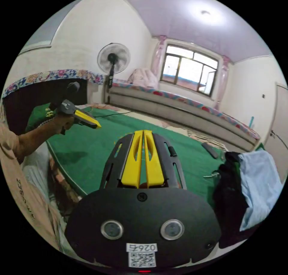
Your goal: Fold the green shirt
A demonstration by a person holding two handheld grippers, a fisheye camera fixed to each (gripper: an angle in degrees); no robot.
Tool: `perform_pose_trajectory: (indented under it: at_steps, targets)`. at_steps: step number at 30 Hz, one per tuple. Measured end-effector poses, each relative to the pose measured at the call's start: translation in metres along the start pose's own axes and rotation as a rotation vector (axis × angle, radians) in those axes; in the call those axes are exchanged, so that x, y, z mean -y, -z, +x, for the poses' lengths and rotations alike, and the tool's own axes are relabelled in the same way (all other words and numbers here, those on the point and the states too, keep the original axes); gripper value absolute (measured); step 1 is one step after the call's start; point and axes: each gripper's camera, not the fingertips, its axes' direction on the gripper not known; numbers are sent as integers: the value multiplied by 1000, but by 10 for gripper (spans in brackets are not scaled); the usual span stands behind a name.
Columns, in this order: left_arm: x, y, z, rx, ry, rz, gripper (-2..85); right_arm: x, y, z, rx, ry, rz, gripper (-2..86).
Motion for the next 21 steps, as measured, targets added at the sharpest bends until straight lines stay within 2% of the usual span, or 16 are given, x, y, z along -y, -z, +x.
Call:
perform_pose_trajectory:
  at_steps: [4, 8, 12, 15, 17, 21]
  targets:
    - [-113, 70, -83, 34, 255, 129, -8, 17, -84, -113, 264, 109, -76, -9]
    - [-245, 160, -121, 261, 507, 316, -9, 27, -148, -203, 455, 183, -119, -9]
    - [-348, 225, -111, 548, 669, 452, -6, 39, -225, -298, 625, 247, -178, -8]
    - [-397, 250, -91, 792, 697, 525, 13, 48, -284, -357, 770, 237, -256, -1]
    - [-416, 254, -83, 858, 614, 569, 50, 53, -318, -388, 836, 222, -302, 16]
    - [-436, 255, -91, 828, 524, 458, 149, 64, -377, -440, 839, 165, -308, 58]
